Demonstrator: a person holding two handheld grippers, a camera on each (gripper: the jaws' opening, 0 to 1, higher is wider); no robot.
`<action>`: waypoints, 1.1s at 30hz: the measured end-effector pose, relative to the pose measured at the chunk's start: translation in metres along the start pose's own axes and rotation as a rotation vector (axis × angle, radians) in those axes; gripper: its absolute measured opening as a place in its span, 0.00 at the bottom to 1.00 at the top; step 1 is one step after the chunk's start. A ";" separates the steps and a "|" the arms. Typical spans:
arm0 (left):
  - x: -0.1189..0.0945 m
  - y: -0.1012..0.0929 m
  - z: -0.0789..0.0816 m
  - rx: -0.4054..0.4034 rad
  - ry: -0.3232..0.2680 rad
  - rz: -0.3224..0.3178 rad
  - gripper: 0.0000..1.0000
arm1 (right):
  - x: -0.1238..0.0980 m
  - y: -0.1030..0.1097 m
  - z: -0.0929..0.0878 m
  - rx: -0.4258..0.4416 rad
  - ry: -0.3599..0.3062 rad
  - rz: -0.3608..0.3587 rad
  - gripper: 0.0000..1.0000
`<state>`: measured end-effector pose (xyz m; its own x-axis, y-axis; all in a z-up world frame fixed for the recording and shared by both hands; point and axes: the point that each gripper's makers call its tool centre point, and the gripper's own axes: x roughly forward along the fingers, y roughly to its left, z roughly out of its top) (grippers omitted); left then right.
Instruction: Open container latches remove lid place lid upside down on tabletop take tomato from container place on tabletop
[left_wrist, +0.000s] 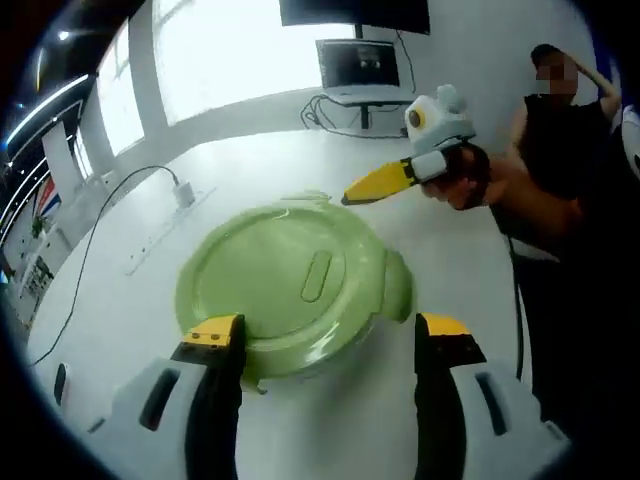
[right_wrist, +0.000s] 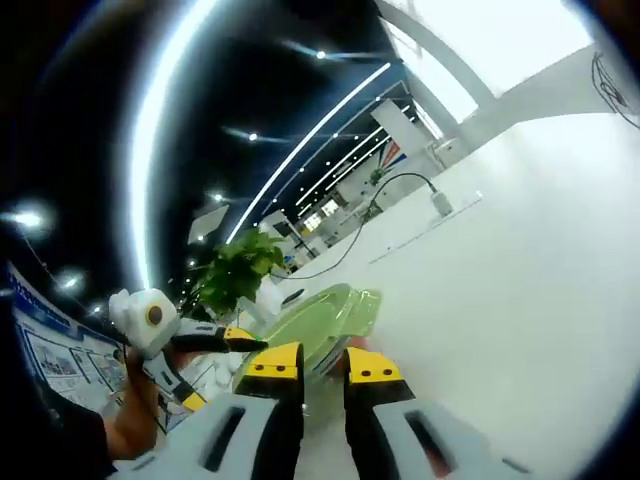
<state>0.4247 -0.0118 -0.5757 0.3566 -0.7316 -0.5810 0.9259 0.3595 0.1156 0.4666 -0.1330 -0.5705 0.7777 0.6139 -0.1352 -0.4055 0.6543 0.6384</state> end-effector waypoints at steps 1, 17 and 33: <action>-0.001 -0.002 0.000 -0.010 -0.012 0.000 0.64 | 0.003 -0.002 0.003 0.001 -0.002 -0.003 0.14; -0.003 -0.004 0.007 -0.091 -0.076 -0.038 0.59 | 0.035 -0.018 0.007 0.207 0.128 0.003 0.06; -0.011 0.001 0.005 -0.111 -0.142 0.011 0.52 | 0.016 -0.015 0.016 0.083 0.125 0.004 0.01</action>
<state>0.4219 -0.0063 -0.5650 0.3879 -0.7988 -0.4598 0.9053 0.4240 0.0271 0.4930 -0.1401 -0.5703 0.7082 0.6700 -0.2225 -0.3630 0.6160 0.6991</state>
